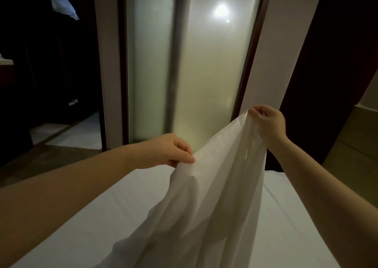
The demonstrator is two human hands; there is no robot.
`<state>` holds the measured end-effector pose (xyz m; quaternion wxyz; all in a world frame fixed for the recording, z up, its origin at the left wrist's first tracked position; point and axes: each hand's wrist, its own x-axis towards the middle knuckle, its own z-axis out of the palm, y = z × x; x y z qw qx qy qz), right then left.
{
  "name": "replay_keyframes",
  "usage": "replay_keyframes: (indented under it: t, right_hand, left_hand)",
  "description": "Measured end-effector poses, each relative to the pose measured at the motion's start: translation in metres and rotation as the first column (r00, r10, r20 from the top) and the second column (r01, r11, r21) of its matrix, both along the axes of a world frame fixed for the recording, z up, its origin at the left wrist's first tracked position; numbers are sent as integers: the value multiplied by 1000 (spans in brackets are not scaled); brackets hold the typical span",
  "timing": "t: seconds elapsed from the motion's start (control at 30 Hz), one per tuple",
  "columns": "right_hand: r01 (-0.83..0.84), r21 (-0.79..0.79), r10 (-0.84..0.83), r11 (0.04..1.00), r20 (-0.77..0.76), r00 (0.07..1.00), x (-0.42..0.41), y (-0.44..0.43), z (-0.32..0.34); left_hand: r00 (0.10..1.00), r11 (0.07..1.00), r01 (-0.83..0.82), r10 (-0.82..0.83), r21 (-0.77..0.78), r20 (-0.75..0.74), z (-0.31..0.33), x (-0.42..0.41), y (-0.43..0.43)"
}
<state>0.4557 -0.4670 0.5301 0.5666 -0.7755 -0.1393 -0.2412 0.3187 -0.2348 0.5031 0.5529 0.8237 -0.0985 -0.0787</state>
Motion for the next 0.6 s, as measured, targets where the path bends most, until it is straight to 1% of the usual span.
replay_keyframes:
  t: [0.07, 0.13, 0.2, 0.27, 0.3, 0.33, 0.4, 0.47, 0.53, 0.6]
  right_hand:
    - [-9, -5, 9, 1000, 5, 1000, 0, -8, -3]
    - [-4, -10, 4, 1000, 17, 1000, 1, -18, -3]
    - [6, 3, -6, 1000, 10, 1000, 3, -28, 0]
    - [28, 0, -28, 1000, -6, 1000, 5, -40, 4]
    - [40, -10, -40, 999, -12, 999, 7, -46, 6]
    - [52, -23, -53, 998, -16, 998, 8, -52, 8]
    - [72, -50, -74, 996, -26, 997, 10, -64, 9]
    - [93, -72, -96, 993, -41, 995, 12, -75, 7]
    - [114, -83, -119, 990, -66, 991, 13, -82, 5]
    - [138, -113, -147, 984, -74, 986, 13, -87, 2]
  left_hand:
    - [999, 997, -30, 28, 72, 29, -9, 0, -8]
    - [995, 991, -95, 91, 96, 39, -16, 3, -12]
    - [985, 986, -163, 160, 47, 60, -16, 7, -16]
    - [973, 974, -214, 219, -69, 69, -11, 13, -20]
    - [965, 965, -242, 251, -103, 81, -6, 16, -23]
    - [953, 957, -272, 282, -97, 114, -2, 18, -26]
    - [914, 946, -325, 316, -6, 255, 9, 21, -32]
    - [874, 941, -334, 290, 47, 389, 20, 25, -38]
    - [865, 943, -320, 253, 90, 433, 28, 28, -44]
    - [868, 934, -312, 207, 172, 451, 31, 32, -50]
